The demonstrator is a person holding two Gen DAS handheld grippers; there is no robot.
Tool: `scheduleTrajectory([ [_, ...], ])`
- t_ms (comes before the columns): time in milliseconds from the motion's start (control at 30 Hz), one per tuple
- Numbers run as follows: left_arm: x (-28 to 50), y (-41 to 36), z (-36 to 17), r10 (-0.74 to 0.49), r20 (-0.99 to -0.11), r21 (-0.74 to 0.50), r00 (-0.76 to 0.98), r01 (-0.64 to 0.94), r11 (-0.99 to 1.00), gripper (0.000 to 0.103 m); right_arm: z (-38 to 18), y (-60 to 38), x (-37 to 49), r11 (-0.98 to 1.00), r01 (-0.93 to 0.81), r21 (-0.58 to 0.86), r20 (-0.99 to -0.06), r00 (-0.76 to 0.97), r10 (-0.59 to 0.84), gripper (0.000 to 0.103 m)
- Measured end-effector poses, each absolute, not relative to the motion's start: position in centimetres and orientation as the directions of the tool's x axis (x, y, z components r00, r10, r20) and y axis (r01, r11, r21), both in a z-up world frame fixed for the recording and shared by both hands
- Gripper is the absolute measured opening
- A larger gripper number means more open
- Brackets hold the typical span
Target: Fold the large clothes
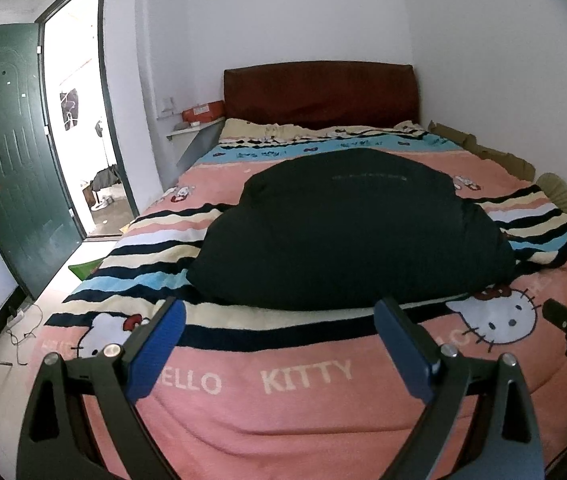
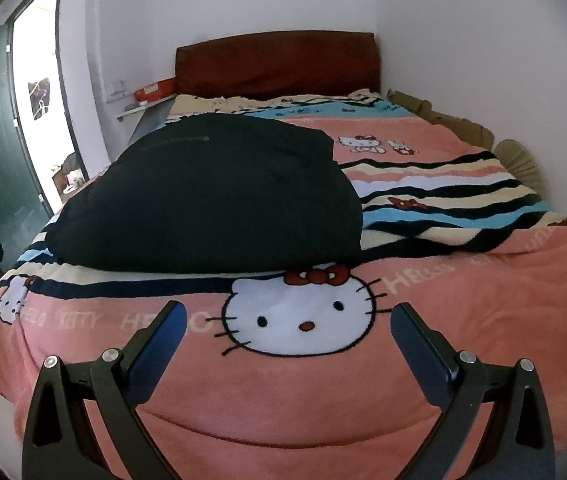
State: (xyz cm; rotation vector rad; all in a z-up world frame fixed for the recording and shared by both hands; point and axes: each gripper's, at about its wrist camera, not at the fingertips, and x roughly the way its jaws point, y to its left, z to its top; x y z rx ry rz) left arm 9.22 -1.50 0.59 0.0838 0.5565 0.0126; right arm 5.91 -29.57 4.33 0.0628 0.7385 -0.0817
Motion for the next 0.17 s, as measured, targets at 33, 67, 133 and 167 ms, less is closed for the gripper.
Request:
scheduleTrajectory([
  [33,9.38,-1.52,0.44,0.036,-0.53,0.085,0.847,0.01,0.996,0.096,4.26,-29.6,6.0,0.995,0.097,0.029,-0.677,0.735,-0.052,0.1],
  [67,9.55,-1.5,0.33,0.036,-0.533,0.085,0.845,0.011,0.996,0.096,4.17,-29.62,6.08,0.995,0.097,0.029,-0.679,0.733,-0.052,0.1],
  [133,9.79,-1.47,0.15,0.033,-0.538,0.082,0.842,0.014,0.997,0.096,4.01,-29.63,6.22,0.995,0.098,0.027,-0.682,0.73,-0.053,0.1],
  [167,9.9,-1.49,0.06,0.033,-0.539,0.082,0.842,0.014,0.997,0.096,3.91,-29.63,6.31,0.995,0.098,0.027,-0.684,0.728,-0.054,0.1],
])
